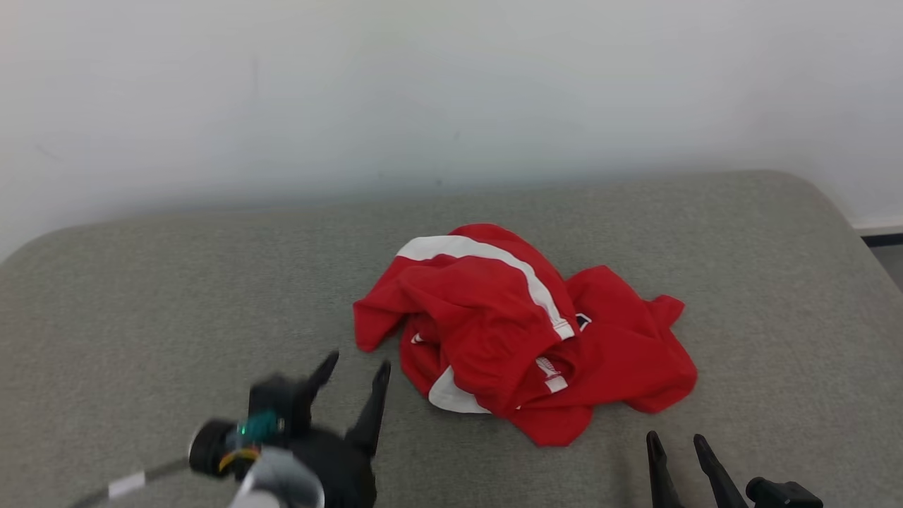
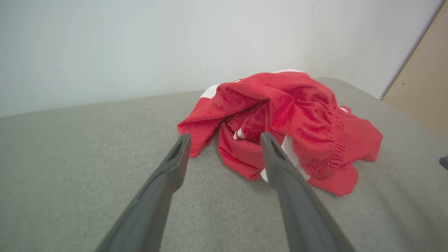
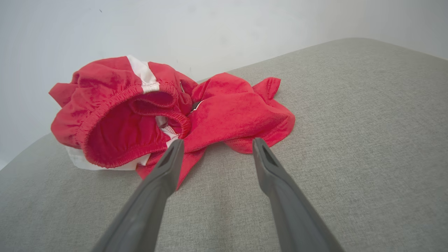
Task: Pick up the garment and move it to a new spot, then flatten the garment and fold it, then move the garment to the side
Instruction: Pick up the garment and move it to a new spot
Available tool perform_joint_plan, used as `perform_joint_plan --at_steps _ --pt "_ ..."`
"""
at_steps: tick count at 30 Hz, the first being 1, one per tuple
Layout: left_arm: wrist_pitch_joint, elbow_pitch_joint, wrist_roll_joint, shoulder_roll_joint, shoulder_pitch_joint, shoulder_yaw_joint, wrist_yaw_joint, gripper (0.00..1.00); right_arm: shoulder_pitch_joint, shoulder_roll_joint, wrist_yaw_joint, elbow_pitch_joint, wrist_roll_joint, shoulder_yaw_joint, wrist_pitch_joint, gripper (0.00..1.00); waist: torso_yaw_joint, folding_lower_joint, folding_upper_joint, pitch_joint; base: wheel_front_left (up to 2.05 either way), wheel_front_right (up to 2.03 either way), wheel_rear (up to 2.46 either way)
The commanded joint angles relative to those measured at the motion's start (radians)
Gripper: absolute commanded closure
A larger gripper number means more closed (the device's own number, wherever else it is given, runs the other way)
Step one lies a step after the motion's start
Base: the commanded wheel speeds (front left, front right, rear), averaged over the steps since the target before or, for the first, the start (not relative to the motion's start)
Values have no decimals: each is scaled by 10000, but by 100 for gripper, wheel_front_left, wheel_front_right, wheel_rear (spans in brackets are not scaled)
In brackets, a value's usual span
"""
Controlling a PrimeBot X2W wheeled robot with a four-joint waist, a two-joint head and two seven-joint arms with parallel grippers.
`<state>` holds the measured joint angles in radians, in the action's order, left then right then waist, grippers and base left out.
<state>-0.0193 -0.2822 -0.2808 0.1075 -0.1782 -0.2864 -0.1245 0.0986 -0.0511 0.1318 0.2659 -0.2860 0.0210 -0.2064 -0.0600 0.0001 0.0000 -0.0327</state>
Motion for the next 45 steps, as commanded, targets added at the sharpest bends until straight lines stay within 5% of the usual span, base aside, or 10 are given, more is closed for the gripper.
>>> perform_joint_plan --at_steps 1,9,19,26,27,28,45 --pt "404 32 -151 27 -557 -51 -57 0 -127 17 -21 17 -50 -51 -45 0 -373 -1 0 149 0 0 0" --pt "4187 -835 -1165 -202 -3420 -466 -45 0 -343 17 -21 127 -216 -293 -112 0 -1399 -1 0 633 0 0 0" --pt "6260 -2358 -754 -307 -5205 -1408 57 0 -809 18 -21 393 -612 -821 -320 0 -2353 -1 0 1208 0 0 0" --pt "6794 -2962 -757 -287 -5549 -1491 255 0 -908 18 -22 554 -622 -853 -426 0 -2617 -1 0 1312 0 0 0" --pt "6800 -2976 -772 -290 -5587 -1496 254 58 -912 18 -22 569 -618 -848 -424 0 -2622 -1 0 1318 0 0 0" --pt "6702 -2942 -767 -286 -5656 -1493 251 99 -915 18 -22 585 -612 -839 -444 0 -2616 -1 0 1318 0 0 0" --pt "4488 -1965 -1211 -480 -6823 -1027 583 100 -813 18 -22 670 -390 -856 -437 0 -1745 -1 0 825 0 0 0"
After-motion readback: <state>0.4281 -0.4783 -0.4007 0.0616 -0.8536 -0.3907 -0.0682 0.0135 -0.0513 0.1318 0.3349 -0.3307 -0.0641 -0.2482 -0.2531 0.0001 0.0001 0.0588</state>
